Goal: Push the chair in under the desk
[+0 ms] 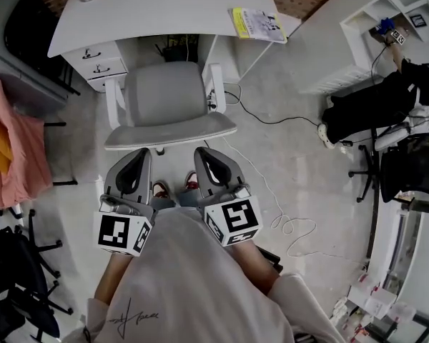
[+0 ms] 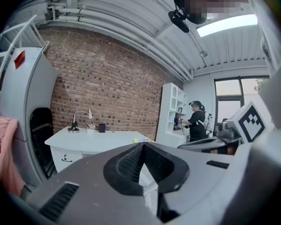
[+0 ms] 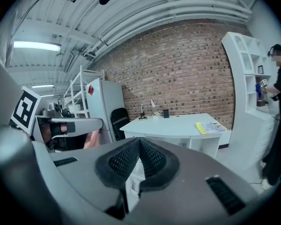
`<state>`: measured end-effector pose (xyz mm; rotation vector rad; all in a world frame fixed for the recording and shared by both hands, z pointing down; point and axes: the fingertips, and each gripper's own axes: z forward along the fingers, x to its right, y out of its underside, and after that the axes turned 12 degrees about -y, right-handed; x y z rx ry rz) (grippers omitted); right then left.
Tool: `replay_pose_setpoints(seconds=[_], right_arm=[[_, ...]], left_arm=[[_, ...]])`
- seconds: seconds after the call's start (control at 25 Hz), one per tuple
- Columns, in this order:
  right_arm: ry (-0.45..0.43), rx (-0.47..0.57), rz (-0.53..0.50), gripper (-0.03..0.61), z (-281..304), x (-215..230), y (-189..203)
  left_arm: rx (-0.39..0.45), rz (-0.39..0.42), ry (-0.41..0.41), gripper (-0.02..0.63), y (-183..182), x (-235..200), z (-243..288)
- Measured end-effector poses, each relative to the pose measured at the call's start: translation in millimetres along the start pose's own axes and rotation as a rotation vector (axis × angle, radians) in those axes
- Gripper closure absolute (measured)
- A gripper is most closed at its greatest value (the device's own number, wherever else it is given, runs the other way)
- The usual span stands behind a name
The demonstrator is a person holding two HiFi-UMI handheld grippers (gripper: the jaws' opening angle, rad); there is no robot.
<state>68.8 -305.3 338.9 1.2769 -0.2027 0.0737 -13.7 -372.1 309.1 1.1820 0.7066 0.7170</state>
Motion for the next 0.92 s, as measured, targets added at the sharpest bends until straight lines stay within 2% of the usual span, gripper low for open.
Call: replay_pose_setpoints(seconds=[0.16, 0.28, 0.56, 0.64, 0.92], right_arm=[[-0.002, -0.022, -0.004, 0.554, 6, -5, 1], [0.021, -0.028, -0.014, 0.554, 6, -6, 1], [0.047, -0.027, -0.013, 0.554, 2, -5, 0], [0.050, -0.012, -0.011, 0.554, 1, -5, -3], [0.027, -0.022, 0.023, 0.554, 10, -10, 4]], left_arm=[[-0.011, -0.015, -0.024, 0.612, 1, -10, -3], [-0.026, -0.038, -0.010, 0.611, 2, -11, -5], [-0.035, -0.043, -0.021, 0.612, 7, -9, -2], [-0.038, -0.019, -0.022, 0.612, 8, -8, -1], [0.022, -0.002, -0.003, 0.611, 0, -13, -3]])
